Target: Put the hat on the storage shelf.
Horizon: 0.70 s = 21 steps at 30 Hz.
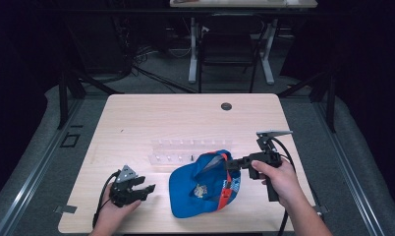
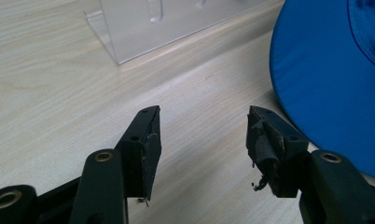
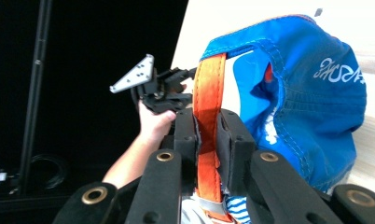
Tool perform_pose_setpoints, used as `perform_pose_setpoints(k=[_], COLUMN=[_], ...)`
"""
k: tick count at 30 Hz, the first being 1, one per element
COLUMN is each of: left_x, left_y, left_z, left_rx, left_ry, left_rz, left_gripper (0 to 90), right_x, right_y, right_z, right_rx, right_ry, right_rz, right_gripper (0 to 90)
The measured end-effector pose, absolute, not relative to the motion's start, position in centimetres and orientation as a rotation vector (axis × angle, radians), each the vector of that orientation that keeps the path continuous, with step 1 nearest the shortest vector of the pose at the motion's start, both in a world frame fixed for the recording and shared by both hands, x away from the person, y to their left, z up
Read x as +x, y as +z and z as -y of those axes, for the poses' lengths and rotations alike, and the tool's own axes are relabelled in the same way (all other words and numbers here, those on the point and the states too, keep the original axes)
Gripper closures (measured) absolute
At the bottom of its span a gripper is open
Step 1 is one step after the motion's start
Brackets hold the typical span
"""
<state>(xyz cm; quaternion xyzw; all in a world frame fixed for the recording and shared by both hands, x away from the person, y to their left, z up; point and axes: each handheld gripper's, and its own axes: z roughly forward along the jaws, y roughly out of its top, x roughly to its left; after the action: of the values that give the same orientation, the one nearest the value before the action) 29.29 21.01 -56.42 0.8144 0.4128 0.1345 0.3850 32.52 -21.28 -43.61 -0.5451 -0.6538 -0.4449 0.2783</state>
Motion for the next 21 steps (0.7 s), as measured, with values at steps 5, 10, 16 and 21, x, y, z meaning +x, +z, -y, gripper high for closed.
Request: perform_pose_setpoints(k=[5,10,16,21], left_x=[29.1,28.9,28.6,28.0], left_y=[-56.3,-56.3,-56.2,-55.8], left_z=[-20.7,-20.4,-20.0,-19.1], left_rx=[2.076,2.074,2.08,2.066], left_ry=[0.341,0.339,0.337,0.333], left_rz=[-1.035,-1.025,-1.004,-0.968], left_gripper=[45.4,45.4,45.4,45.6], right_x=[32.6,32.5,32.4,32.3], right_y=[-43.0,-42.3,-41.6,-41.4], right_z=[20.8,20.6,20.7,20.8], right_rx=[-1.444,-1.413,-1.378,-1.373], right_ry=[-1.22,-1.238,-1.281,-1.303], right_rz=[1.728,1.717,1.691,1.666], right_gripper=[79.0,79.0,79.0,79.0])
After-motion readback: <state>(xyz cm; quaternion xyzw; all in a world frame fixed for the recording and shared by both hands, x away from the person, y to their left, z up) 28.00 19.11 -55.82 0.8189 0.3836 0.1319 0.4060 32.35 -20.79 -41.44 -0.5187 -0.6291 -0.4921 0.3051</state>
